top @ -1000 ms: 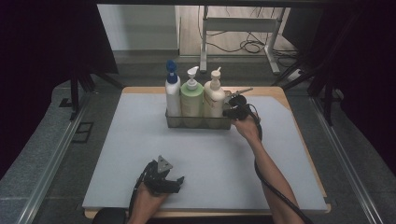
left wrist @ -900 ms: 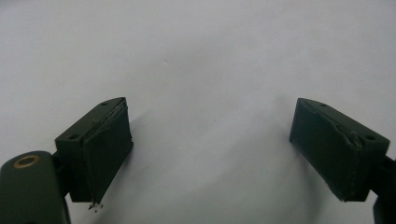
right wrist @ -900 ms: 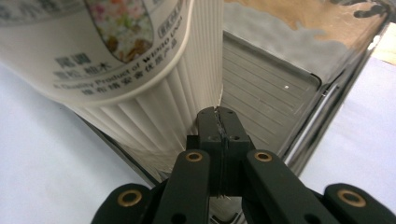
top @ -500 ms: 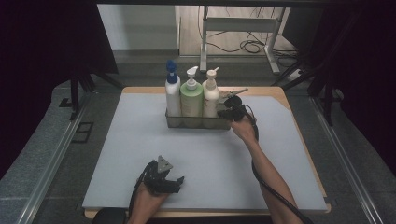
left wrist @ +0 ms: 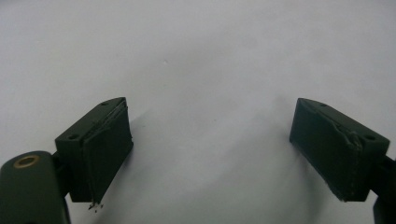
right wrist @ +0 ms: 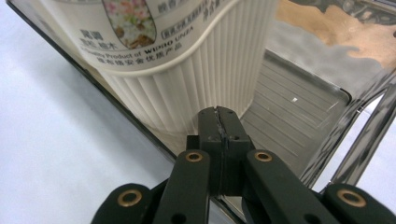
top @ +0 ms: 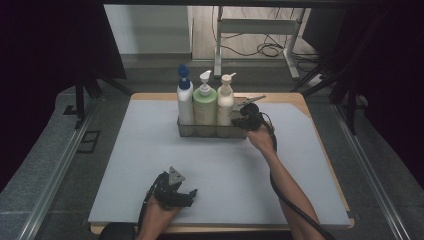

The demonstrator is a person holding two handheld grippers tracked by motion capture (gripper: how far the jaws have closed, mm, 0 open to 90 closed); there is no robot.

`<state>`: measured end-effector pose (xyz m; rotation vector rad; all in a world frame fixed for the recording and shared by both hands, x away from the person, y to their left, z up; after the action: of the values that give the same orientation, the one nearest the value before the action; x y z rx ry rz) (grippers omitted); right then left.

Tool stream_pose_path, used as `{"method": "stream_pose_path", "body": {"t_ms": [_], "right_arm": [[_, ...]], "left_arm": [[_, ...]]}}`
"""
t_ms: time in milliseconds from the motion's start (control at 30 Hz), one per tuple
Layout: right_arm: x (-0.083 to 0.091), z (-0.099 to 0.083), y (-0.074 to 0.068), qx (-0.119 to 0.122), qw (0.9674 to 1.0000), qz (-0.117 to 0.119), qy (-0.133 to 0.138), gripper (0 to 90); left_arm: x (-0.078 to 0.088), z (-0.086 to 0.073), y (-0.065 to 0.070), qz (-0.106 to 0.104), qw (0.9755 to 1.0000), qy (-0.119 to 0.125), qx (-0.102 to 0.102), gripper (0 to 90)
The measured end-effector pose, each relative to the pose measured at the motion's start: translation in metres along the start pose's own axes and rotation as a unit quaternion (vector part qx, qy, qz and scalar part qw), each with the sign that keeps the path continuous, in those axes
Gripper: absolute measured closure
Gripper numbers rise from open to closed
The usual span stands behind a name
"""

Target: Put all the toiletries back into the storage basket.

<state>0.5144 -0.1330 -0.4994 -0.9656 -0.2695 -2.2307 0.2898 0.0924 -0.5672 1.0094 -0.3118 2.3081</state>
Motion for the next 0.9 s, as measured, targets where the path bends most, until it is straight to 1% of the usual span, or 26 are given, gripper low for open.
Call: {"method": "stream_pose_path", "body": {"t_ms": [333,500,633,733,767,900], "right_arm": [[0.002,0.002,-0.004,0.006,1.0,0.004,0.003,89.9],[0.002,0.002,-0.003,0.003,1.0,0.005,0.003,89.1],[0.002,0.003,-0.001,0.003,1.0,-0.002,0.002,86.4],[0.002,0.005,0.002,-0.005,0.9999,-0.014,0.005,86.2],[0.001,0.006,0.004,-0.009,0.9998,-0.018,0.005,86.4],[-0.004,0.008,0.008,-0.015,0.9995,-0.026,-0.001,87.0]], "left_arm": [[0.0,0.0,0.0,0.0,1.0,0.0,0.0,12.3],[0.0,0.0,0.0,0.0,1.0,0.0,0.0,12.3],[0.0,0.0,0.0,0.0,1.0,0.0,0.0,12.3],[0.0,0.0,0.0,0.0,1.0,0.0,0.0,12.3],[0.0,0.0,0.0,0.0,1.0,0.0,0.0,12.4],[0.0,0.0,0.0,0.0,1.0,0.001,0.001,12.3]]}}
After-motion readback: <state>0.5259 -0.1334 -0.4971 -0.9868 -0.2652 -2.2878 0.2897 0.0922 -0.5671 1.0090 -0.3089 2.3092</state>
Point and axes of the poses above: each handheld gripper's, and its own axes: x roughly backward along the jaws, z roughly out of its top, y roughly to its right, the point moved 6 cm from there along -x, roughly forward along the jaws
